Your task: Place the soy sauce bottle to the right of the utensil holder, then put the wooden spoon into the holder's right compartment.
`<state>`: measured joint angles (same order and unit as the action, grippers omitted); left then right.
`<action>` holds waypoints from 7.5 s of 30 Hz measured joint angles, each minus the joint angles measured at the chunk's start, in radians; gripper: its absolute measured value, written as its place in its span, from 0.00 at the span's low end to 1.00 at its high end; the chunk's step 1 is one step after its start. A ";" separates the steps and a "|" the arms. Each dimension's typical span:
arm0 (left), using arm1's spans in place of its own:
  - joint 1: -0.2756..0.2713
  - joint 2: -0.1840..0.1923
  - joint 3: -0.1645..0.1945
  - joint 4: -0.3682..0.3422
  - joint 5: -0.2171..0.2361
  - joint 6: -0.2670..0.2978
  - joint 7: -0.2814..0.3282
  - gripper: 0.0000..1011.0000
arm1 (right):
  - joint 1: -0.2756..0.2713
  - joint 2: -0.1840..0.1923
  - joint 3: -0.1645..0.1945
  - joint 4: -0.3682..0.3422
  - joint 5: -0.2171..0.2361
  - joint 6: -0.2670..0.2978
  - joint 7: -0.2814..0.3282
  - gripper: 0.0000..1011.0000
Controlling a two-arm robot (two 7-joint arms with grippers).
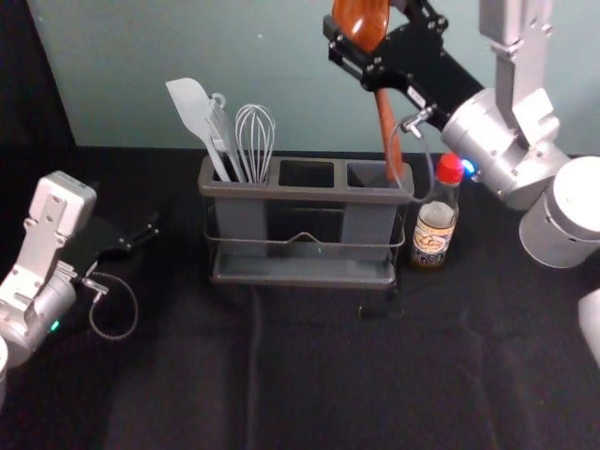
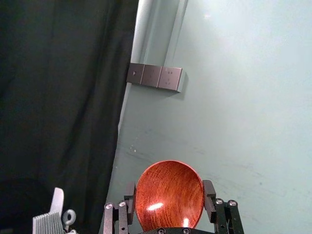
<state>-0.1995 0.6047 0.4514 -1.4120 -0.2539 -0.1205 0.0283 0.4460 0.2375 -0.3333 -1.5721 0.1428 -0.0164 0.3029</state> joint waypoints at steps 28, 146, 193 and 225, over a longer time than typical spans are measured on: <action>0.000 0.000 0.000 0.000 0.000 0.000 0.000 0.99 | 0.044 -0.036 -0.028 0.148 -0.010 -0.067 0.027 0.83; 0.000 0.000 0.000 0.000 0.000 0.000 0.000 0.99 | -0.252 0.054 0.041 -0.065 0.068 0.037 -0.008 0.83; 0.000 0.000 0.000 0.000 0.000 0.000 0.000 0.99 | -0.590 0.042 0.197 -0.481 -0.146 0.075 -0.249 0.99; 0.000 0.000 0.000 0.000 0.000 0.000 0.000 0.99 | -0.707 0.028 0.329 -0.186 0.045 -0.101 -0.079 0.99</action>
<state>-0.1995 0.6047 0.4514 -1.4119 -0.2539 -0.1205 0.0283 -0.2606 0.2660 -0.0046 -1.7583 0.1878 -0.1178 0.2244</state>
